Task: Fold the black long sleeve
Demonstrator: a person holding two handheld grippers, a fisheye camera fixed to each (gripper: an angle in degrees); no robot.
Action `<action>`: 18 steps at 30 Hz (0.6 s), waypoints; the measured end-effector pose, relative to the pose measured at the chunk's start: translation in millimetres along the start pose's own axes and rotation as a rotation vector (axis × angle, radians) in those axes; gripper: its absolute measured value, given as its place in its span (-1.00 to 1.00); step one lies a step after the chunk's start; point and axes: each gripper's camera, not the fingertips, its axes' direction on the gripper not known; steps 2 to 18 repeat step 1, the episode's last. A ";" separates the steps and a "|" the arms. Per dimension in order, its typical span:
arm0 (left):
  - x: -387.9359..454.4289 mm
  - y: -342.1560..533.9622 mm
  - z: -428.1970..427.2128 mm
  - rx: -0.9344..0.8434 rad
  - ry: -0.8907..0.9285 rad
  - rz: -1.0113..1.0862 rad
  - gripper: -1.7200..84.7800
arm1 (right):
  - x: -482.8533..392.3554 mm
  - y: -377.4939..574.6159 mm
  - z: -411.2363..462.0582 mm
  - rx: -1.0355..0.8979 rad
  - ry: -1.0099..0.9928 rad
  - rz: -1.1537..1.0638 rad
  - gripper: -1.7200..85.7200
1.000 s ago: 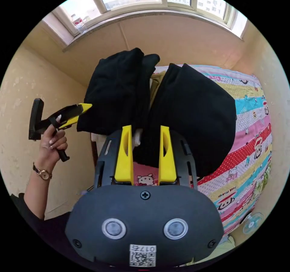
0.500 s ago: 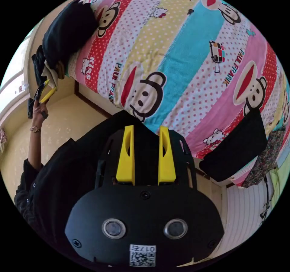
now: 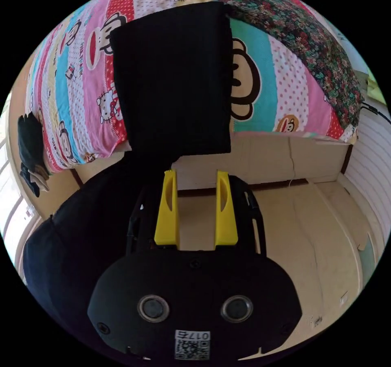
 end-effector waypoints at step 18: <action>0.6 8.7 7.7 0.006 0.037 -0.044 -0.58 | 9.6 0.0 -1.2 0.026 -0.029 0.008 -0.65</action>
